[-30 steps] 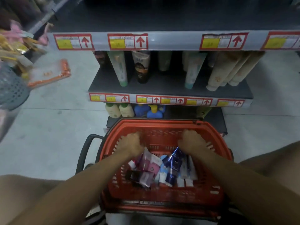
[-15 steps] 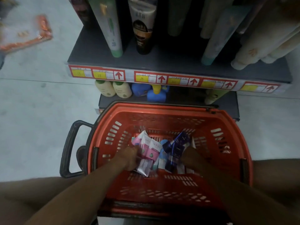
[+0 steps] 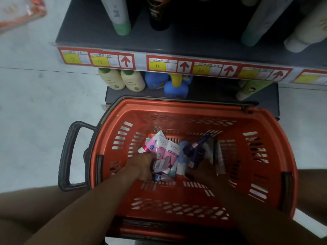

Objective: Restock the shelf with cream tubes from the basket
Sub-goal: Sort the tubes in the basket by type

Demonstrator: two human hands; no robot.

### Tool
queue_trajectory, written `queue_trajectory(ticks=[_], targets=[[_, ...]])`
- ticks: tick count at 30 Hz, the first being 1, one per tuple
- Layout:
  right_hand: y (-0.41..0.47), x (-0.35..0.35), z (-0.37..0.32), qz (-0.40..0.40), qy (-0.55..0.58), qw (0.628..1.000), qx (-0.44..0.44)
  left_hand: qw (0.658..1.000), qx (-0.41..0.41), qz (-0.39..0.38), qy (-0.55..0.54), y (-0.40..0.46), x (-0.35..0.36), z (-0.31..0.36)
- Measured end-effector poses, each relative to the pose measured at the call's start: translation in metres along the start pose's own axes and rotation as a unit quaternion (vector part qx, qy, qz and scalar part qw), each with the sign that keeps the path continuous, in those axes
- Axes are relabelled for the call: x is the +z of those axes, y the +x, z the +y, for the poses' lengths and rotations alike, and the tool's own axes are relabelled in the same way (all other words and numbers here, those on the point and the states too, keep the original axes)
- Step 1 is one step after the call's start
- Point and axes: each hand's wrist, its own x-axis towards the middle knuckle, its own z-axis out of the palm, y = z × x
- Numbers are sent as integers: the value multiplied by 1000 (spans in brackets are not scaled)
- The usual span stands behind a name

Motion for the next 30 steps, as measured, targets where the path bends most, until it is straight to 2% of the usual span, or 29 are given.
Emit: queue_trajectory(ticks=[5,11,16,21,24,26,30], targets=[[-2,4,1,-15,-25,999,15,982,-34,-26,-186,3,-3,2],[-9,-4,-3,-31,-34,999,5,915,-54,7,-400,-13,-17,13],[-22,-14,-11,15,12,1000,-23,856,-51,-37,-513,-32,-27,18],[-25,-12,-10,38,78,993,-77,785,-15,-72,-615,-52,-34,29],[-28,-14,-15,46,121,983,-132,754,-6,-49,-655,-65,-39,37],[-37,-19,-22,57,147,975,-153,747,7,-20,-664,-74,-43,42],[-57,-30,-34,100,165,963,-186,755,26,44,-653,-85,-45,44]])
